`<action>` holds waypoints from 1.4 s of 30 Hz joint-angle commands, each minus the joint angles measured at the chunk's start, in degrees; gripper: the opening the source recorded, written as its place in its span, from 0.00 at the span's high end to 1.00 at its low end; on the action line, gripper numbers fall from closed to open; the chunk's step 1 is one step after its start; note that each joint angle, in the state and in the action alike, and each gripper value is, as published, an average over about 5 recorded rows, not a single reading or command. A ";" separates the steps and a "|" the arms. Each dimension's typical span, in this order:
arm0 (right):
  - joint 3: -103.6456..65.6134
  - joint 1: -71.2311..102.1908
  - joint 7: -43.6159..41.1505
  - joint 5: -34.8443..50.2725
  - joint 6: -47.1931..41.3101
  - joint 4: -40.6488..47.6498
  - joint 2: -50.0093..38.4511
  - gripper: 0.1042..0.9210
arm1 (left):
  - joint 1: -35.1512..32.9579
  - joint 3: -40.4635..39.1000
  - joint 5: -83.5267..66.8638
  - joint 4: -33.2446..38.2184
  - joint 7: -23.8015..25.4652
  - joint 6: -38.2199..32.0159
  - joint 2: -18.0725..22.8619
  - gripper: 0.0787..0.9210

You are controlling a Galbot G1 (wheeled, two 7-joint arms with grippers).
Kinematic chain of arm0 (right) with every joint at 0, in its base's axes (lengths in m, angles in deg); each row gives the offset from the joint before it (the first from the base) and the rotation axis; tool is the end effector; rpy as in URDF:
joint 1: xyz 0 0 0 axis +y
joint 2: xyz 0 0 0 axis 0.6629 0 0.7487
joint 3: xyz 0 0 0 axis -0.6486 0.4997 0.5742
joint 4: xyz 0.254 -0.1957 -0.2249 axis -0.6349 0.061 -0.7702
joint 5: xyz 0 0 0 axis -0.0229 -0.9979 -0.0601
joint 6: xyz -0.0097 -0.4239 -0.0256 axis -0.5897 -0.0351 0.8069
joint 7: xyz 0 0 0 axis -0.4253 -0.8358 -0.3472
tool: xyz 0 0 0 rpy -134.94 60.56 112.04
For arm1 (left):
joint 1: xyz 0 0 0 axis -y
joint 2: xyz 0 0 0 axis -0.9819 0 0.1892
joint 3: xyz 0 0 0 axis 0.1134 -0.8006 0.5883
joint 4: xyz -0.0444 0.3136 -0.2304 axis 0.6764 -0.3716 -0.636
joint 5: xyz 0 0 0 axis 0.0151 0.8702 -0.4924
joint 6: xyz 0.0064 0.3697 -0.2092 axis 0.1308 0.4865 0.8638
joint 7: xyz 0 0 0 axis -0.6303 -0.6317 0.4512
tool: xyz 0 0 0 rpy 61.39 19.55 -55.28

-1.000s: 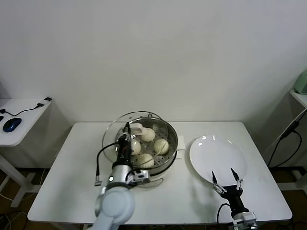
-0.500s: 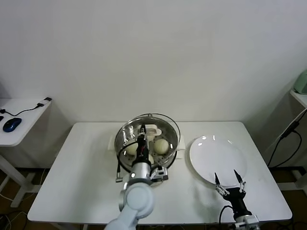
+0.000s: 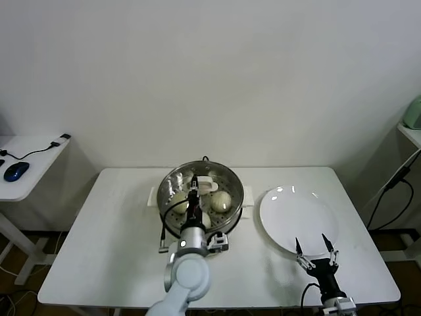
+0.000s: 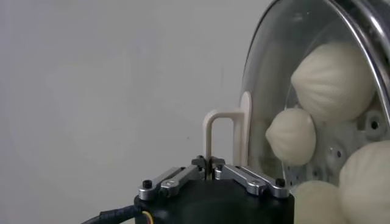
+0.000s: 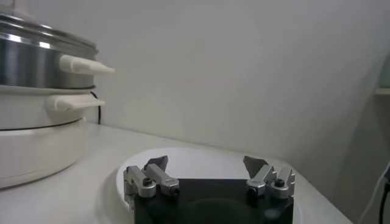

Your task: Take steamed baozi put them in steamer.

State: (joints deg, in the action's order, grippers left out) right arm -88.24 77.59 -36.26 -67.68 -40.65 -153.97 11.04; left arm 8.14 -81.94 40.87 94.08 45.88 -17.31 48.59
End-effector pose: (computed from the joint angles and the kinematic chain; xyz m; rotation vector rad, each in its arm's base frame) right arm 0.2094 -0.1305 -0.4928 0.0619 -3.0550 0.2842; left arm 0.3408 -0.1839 -0.3207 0.0725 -2.2407 -2.1518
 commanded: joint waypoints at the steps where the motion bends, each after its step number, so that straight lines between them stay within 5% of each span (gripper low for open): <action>1: -0.11 0.03 -0.04 -0.08 0.49 0.03 0.11 0.12 | -0.01 0.05 0.31 -0.75 0.24 0.37 -0.09 0.94; 13: -0.07 0.07 -0.63 -0.39 1.51 0.24 -0.07 0.12 | -0.10 0.37 1.08 -2.25 -0.59 -0.07 0.56 0.91; 22: 0.08 -0.07 -1.01 -0.46 0.58 0.22 -0.66 0.12 | -0.45 0.71 -0.17 -0.35 0.31 -0.46 -0.19 0.62; 35: 3.41 -0.19 2.57 3.02 -2.12 -1.45 -2.11 0.12 | -2.98 -0.82 -6.89 11.97 4.17 -0.14 -4.07 0.18; 42: 3.32 -0.56 3.30 7.25 -0.68 -1.80 -2.04 0.12 | -9.22 2.95 -19.92 18.72 -3.30 -6.75 -7.32 0.12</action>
State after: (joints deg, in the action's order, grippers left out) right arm -85.91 77.30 -34.92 -65.61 -41.65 -154.96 9.36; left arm -1.01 -76.17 17.64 110.17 42.30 -25.33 42.11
